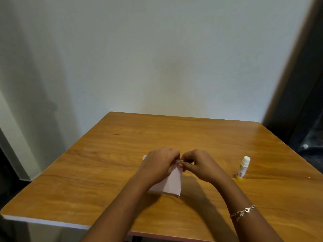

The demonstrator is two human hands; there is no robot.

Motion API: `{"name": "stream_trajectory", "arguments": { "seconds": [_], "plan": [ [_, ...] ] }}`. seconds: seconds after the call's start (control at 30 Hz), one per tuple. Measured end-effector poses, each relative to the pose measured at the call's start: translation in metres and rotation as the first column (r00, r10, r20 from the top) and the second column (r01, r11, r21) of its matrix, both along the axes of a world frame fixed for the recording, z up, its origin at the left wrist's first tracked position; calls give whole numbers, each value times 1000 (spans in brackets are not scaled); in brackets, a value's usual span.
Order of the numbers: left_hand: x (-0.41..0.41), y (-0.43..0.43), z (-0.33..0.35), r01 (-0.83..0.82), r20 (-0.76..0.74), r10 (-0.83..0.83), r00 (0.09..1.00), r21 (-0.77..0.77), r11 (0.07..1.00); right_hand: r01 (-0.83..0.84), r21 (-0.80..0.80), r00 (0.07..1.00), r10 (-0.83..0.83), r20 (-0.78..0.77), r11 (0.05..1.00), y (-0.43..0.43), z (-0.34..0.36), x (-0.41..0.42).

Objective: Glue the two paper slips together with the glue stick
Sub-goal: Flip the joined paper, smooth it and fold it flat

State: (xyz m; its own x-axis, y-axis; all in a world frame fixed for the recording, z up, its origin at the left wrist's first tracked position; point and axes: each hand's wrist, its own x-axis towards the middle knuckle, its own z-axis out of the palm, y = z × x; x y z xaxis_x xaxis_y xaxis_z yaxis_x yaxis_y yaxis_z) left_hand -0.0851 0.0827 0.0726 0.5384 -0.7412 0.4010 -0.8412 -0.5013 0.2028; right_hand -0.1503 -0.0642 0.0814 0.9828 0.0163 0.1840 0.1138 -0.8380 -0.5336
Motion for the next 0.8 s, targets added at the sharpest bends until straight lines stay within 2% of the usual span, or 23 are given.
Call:
{"name": "stream_trajectory", "arguments": {
  "seconds": [0.13,0.23,0.37,0.57,0.7,0.73,0.8],
  "plan": [
    [-1,0,2,21,-33,-24,999,-91,996,-34,185,998,43,-44,982,0,1,-2],
    [-2,2,4,0,-91,-21,996,-222,975,-21,313,998,39,-54,950,1,-2,0],
    [1,8,8,-66,-174,-8,985,-415,908,-11,372,995,46,-86,928,-4,-8,0],
    [2,13,8,-187,-288,13,958,-590,785,27,499,997,10,-71,866,-12,-15,-4],
    [0,13,1,-291,-368,62,928,-607,740,54,574,998,-61,-7,817,-12,-15,-7],
    [0,13,0,-296,-351,95,932,-581,758,68,550,997,-83,2,832,-11,-14,-7],
    [-2,12,0,-267,-200,192,961,-480,836,77,443,996,-92,11,893,-10,-12,-6]
  ]
}}
